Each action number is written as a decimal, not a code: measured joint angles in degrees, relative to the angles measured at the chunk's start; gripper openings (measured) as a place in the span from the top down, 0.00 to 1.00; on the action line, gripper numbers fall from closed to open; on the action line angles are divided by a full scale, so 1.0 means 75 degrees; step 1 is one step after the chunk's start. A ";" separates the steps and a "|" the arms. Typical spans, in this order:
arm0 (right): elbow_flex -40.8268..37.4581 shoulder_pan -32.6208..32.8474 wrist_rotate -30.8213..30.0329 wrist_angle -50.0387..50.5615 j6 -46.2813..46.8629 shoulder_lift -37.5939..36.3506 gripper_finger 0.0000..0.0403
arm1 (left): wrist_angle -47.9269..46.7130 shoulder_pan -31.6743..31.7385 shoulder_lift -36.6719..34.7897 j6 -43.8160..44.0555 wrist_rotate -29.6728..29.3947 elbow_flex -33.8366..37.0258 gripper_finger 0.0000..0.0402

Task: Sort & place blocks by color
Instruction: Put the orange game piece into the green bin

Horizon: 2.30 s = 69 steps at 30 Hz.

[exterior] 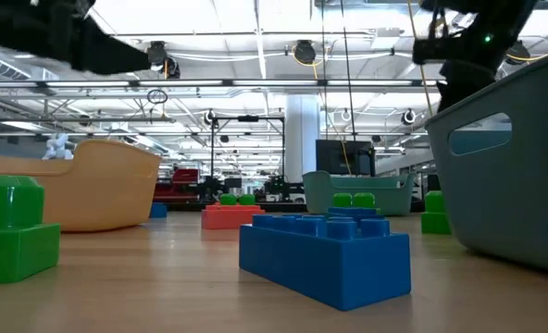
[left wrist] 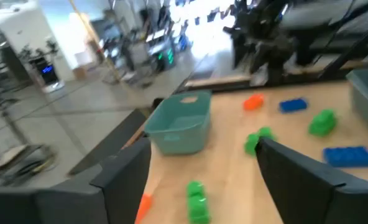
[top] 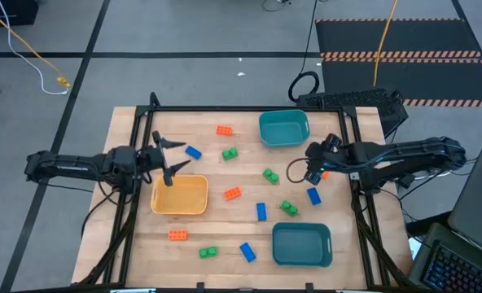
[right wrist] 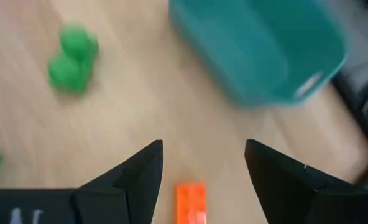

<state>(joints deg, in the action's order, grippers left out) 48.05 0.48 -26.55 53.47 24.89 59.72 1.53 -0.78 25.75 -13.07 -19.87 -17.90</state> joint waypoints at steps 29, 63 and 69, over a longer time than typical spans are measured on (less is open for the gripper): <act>-0.0987 -0.1029 0.1616 0.0914 0.0279 0.2315 0.28 | -0.1380 0.0040 0.2903 0.0317 -0.0421 -0.2441 0.23; -0.1681 -0.1965 0.2780 -0.0565 0.1193 0.2283 0.44 | -0.1664 -0.0618 0.2906 0.0679 -0.0420 -0.2441 0.23; -0.1685 -0.1945 0.2838 -0.0589 0.1078 0.2294 0.60 | -0.1601 -0.0618 0.2908 0.0673 -0.0423 -0.2441 0.23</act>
<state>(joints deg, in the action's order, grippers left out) 35.41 -14.11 -5.26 49.05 32.98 76.93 -10.48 -5.41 47.56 -8.02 -23.05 -36.21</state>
